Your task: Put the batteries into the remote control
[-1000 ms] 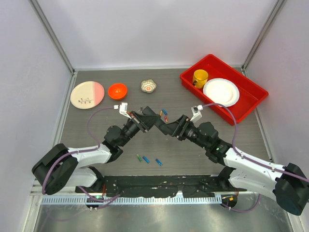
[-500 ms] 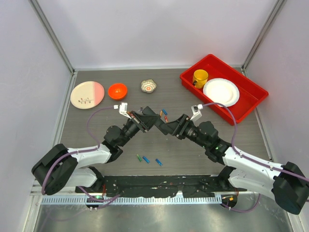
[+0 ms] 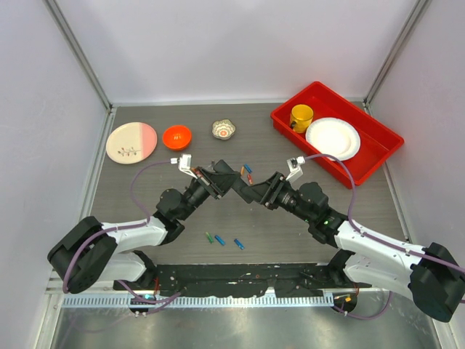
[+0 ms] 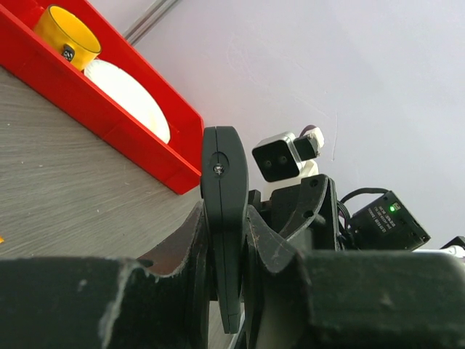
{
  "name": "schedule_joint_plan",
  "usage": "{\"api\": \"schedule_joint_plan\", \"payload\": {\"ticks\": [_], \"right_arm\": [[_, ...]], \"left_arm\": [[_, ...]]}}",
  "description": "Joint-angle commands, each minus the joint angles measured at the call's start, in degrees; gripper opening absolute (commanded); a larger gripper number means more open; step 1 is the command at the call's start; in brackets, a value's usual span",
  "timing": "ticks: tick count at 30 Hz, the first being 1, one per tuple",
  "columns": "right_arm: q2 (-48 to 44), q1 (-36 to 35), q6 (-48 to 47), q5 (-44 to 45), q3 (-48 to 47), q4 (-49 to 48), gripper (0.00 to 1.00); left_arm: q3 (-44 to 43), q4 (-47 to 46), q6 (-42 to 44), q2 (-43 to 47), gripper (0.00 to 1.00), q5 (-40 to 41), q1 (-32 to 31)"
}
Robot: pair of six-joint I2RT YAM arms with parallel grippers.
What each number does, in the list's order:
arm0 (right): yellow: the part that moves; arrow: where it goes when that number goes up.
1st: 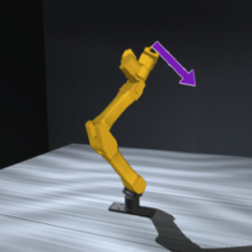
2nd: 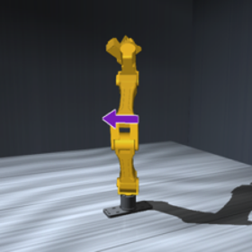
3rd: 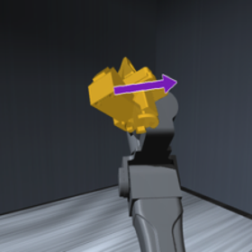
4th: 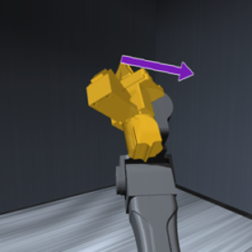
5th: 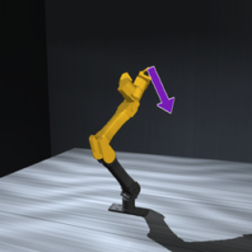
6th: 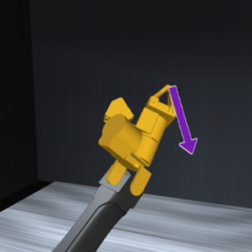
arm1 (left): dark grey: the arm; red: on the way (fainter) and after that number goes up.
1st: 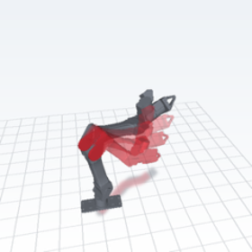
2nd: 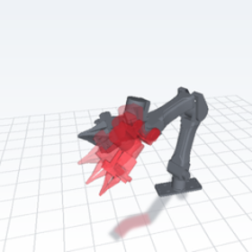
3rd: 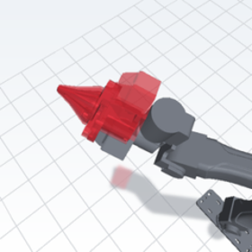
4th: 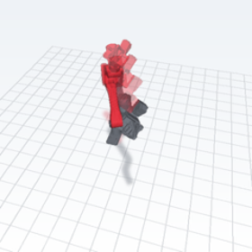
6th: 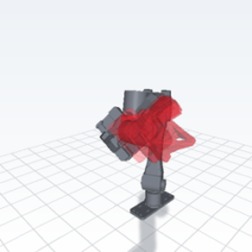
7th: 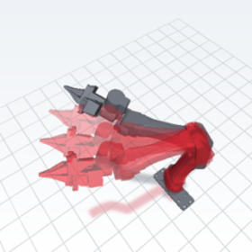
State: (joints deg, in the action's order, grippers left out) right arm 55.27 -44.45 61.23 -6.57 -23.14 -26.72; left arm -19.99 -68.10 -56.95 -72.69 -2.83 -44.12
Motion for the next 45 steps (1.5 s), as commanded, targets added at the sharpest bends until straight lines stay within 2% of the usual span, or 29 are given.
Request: {"api": "schedule_joint_plan", "payload": {"ticks": [1, 8, 13, 19, 22, 23, 25, 26, 29, 31, 33, 35, 41, 45], "right_arm": [[-0.2, 0.2, -0.3, 0.2, -1.0, -1.2, 0.48], [-0.9, 0.2, -0.4, 0.3, -0.8, -1.0, 0.47], [-1.6, 1.1, -0.4, 0.1, -2.4, 0.6, 0.69], [-3.1, 2.3, -3.0, -0.2, -5.5, 5.9, 0.80], [-4.9, 2.4, -8.5, 0.2, -9.0, 12.8, 0.86], [-6.0, 2.4, -10.3, 0.3, -10.3, 18.1, 0.88], [-7.4, 2.4, -15.3, 1.7, -14.6, 24.8, 0.89], [-8.7, 2.4, -19.4, 2.1, -15.9, 31.2, 0.89], [-9.8, 2.4, -26.5, 4.2, -20.2, 40.8, 0.89], [-7.8, 2.4, -29.9, 4.5, -24.6, 46.0, 0.90], [-3.1, 2.1, -36.1, 5.6, -30.6, 55.8, 0.90], [-1.0, 0.5, -39.2, 10.2, -34.1, 63.2, 0.90], [3.4, -4.3, -42.6, 14.4, -39.1, 70.3, 0.90], [6.0, -8.1, -42.7, 16.1, -39.7, 71.0, 0.90]], "left_arm": [[-0.1, -3.2, 0.9, 0.9, 0.00, -0.1, 0.0], [-0.1, -3.1, 0.7, 0.9, 0.00, -0.1, 0.1], [0.1, -3.1, 0.0, 0.2, 0.00, -0.2, 0.1], [0.5, -3.3, -0.8, -0.3, 0.00, 0.1, 0.1], [0.5, -2.4, -2.0, -0.8, 0.00, 1.1, 0.1], [0.2, -1.9, -2.9, -1.1, 0.00, 1.2, 0.2], [-0.8, 1.1, -4.0, -1.7, 0.00, -0.1, 0.4], [-1.3, 2.1, -4.9, -1.9, 0.00, -0.8, 1.0], [-1.7, -0.2, -8.8, -4.9, 0.00, -3.1, 2.2], [-2.2, -2.6, -13.3, -8.2, 0.00, -5.0, 2.8], [-3.6, -4.0, -17.6, -12.2, 0.00, -8.9, 3.9], [-4.3, -8.1, -19.9, -14.8, 0.00, -11.6, 4.4], [-5.7, -18.4, -26.9, -24.1, 0.00, -13.9, 4.5], [-6.6, -20.5, -28.3, -26.5, 0.00, -15.0, 4.5]]}}
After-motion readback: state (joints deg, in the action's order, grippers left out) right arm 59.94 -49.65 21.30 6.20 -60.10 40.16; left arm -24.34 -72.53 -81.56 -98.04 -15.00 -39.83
